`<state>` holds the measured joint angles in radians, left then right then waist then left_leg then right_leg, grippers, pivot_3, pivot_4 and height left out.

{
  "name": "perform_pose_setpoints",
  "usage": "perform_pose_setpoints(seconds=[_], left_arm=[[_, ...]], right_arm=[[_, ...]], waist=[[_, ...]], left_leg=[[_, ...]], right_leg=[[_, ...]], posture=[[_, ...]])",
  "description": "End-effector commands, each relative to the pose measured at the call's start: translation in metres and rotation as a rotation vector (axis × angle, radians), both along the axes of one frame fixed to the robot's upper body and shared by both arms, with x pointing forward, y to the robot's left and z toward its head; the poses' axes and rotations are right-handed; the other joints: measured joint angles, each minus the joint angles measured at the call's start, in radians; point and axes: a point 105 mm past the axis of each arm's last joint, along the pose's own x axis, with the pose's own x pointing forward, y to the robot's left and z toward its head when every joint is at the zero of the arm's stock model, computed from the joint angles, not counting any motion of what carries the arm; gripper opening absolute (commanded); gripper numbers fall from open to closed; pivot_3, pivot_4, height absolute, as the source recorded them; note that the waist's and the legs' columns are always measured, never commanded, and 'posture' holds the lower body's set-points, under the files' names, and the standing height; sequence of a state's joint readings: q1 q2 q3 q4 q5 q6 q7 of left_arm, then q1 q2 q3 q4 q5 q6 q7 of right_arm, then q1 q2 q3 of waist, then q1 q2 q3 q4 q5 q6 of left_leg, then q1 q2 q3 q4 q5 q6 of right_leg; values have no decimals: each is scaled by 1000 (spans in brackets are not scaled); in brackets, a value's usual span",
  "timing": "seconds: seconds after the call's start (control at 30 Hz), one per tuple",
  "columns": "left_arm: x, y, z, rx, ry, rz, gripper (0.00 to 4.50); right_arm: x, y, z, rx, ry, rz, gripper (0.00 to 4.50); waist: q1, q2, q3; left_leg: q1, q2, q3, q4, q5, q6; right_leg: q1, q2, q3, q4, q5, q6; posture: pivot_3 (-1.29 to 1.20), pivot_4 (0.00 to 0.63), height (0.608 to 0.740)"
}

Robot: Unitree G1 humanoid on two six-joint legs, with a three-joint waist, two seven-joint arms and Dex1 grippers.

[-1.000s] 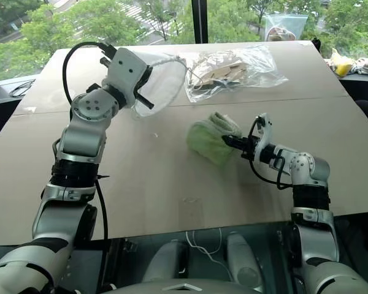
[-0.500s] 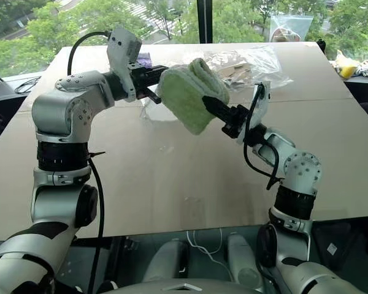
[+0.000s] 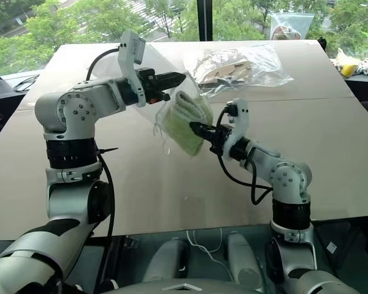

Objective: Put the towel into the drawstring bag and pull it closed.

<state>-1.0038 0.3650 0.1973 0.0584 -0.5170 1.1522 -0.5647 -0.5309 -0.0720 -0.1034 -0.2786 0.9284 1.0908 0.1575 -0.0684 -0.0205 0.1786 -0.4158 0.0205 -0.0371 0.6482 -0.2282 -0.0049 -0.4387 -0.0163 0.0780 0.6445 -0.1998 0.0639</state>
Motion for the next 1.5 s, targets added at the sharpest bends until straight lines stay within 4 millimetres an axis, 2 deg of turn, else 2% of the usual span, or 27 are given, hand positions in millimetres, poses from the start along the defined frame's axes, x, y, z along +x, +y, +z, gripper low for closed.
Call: perform_pose_setpoints(seconds=[0.03, 0.23, 0.4, 0.53, 0.63, 0.8, 0.87, 0.93, 1.0, 1.07, 1.13, 1.2, 1.27, 1.33, 1.37, 1.43, 1.5], left_arm=[[-12, -4, 13, -20, -58, -28, 0], [-22, -10, 8, -32, -42, -56, 0], [-37, -22, 3, -41, -30, -126, 0], [-43, -24, -2, -35, -26, -156, 0], [-42, -20, -6, -27, -19, -141, 0], [-37, -15, -4, -36, -28, -124, 0], [-37, -16, -4, -41, -30, -130, 0], [-38, -19, -5, -48, -28, -149, 0], [-42, -24, -6, -50, -21, -182, 0], [-46, -30, -4, -68, -24, -216, 0], [-50, -33, 5, -104, -44, -254, 0], [-54, -28, 25, -183, -77, -299, 0], [-56, -21, 35, -220, -94, -326, 0], [-56, -18, 36, -223, -87, -334, 0], [-56, -17, 34, -212, -74, -342, 0], [-59, -18, 29, -189, -56, -369, 0], [-70, -20, 24, -157, -46, -437, 0]], right_arm=[[-4, 9, 9, -25, -32, 35, 36], [2, 19, 16, 11, -17, 38, 36], [20, 16, 41, 207, 15, -20, 36], [35, 2, 69, 413, 4, -80, 36], [34, -3, 86, 565, 13, -59, 36], [26, -14, 98, 774, 50, -8, 36], [27, -31, 110, 973, 97, -7, 36], [27, -41, 114, 1078, 133, -5, 36], [25, -34, 110, 1023, 151, 3, 36], [18, -12, 96, 809, 135, 26, 36], [17, 0, 72, 586, 116, 2, 36], [18, -5, 46, 434, 125, -36, 36], [0, -4, 33, 274, 51, 50, 36], [-21, 1, 27, 187, -5, 167, 36], [-19, -1, 26, 183, -12, 151, 36], [-1, -11, 23, 206, 0, 27, 36], [11, -18, 19, 226, 26, -50, 36]], waist=[[0, 0, 0], [0, 0, 0], [1, 0, 0], [1, 0, 0], [1, 0, 0], [1, 0, 0], [0, 0, 0], [0, 0, 0], [0, 0, 0], [-6, 0, 0], [-6, 0, 0], [0, 1, 0], [5, 1, 0], [6, 0, 0], [5, 0, 0], [-3, 0, 0], [-4, 1, 0]], left_leg=[[0, 0, 0, 0, 0, 0], [0, 0, 0, 0, 0, 0], [0, 0, 0, 0, 0, 0], [0, 0, 0, 1, 0, 0], [0, 0, 0, 1, 0, 0], [0, 0, 0, 0, 0, 0], [0, 0, 0, 0, 0, 0], [0, 0, 0, 0, 0, 0], [0, 0, 0, 1, 0, 0], [0, 0, 1, 0, 0, 0], [0, 0, 0, 0, 0, 0], [0, 1, 0, 0, 0, 0], [-1, 0, 0, 1, 0, 0], [-2, -1, 0, 2, 0, 0], [-2, -1, 0, 2, 0, 0], [-1, -1, 0, 1, 0, 0], [1, 0, 1, 1, 0, 0]], right_leg=[[0, 0, 0, 0, 0, 0], [0, 0, 0, 0, 0, 0], [0, 0, 0, 0, 0, 0], [0, 0, 0, 0, 0, 0], [0, 0, 0, 0, 0, 0], [0, 0, 0, 0, 0, 0], [0, 0, 0, 0, 0, 0], [0, 0, 0, 0, 0, 0], [0, 0, 0, 0, 0, 0], [0, 0, 0, 0, 0, 0], [0, 1, 0, 0, 0, -1], [0, 1, 0, 0, 0, -1], [0, 0, -1, 0, 0, 0], [0, -1, -1, -1, 0, 0], [0, -1, 0, -2, 0, 0], [0, -1, 0, -1, 0, 0], [0, 1, 1, 0, 0, 0]], posture=[[0, 150, 740], [0, 150, 740], [0, 150, 740], [0, 150, 740], [0, 150, 740], [0, 150, 740], [0, 150, 740], [0, 150, 740], [0, 150, 740], [0, 150, 740], [0, 150, 740], [0, 150, 740], [0, 150, 740], [0, 150, 740], [0, 150, 740], [0, 150, 740], [0, 150, 740]])
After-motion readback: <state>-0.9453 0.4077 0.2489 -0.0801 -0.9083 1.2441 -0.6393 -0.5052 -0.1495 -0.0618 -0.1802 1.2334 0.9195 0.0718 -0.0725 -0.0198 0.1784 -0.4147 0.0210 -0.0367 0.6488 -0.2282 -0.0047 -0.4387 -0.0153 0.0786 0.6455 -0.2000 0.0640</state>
